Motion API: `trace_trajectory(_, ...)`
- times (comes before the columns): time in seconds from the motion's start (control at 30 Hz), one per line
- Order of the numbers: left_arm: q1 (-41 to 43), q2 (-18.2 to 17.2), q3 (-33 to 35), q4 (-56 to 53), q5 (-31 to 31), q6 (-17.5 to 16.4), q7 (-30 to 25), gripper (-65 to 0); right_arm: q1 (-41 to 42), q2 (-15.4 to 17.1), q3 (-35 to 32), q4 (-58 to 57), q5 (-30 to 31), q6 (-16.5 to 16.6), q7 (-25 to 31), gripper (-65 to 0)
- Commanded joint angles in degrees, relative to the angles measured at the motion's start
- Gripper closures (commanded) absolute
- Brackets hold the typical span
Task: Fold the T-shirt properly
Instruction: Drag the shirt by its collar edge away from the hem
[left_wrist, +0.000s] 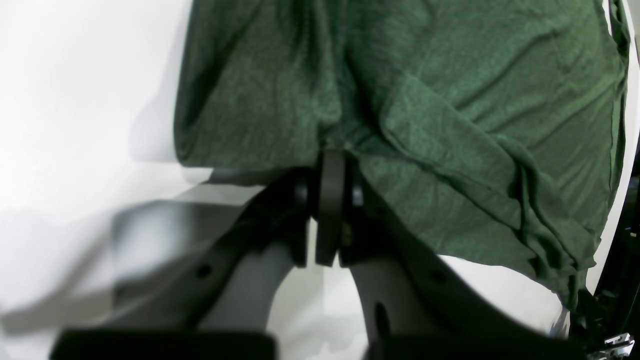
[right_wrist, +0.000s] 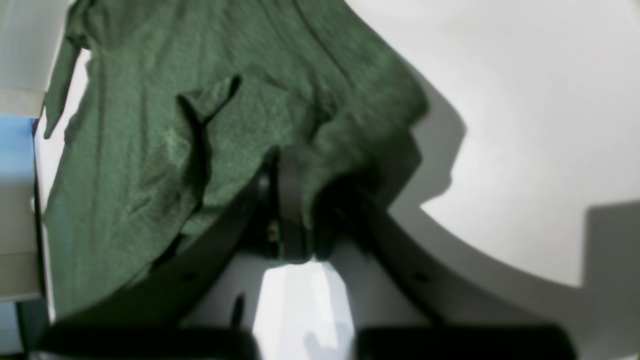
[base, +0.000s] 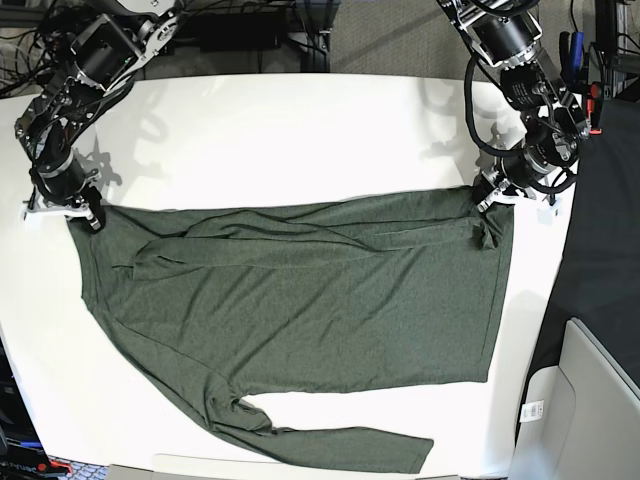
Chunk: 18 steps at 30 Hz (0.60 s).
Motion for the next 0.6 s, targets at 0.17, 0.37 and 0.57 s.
trace_trajectory(0.17, 1.77, -0.91, 0.23, 5.98, -0.97, -0.47, 0.19, 0.0, -2.95, 1.16, 0.02, 4.13, 2.56, 0.29, 0.24, -0.4)
trace_trajectory(0.37, 4.06, -1.08, 0.32, 7.04, -1.06, -0.56, 0.63, 0.0, -8.05, 1.16, -0.07, 11.86, 2.64, 0.64, -0.11, -0.4)
trace_trajectory(0.57, 6.96, -1.17, -0.12, 11.61, -1.06, -0.64, 3.09, 0.0, -11.66, 0.99, 0.02, 16.52, 3.35, 0.73, -1.79, -0.4)
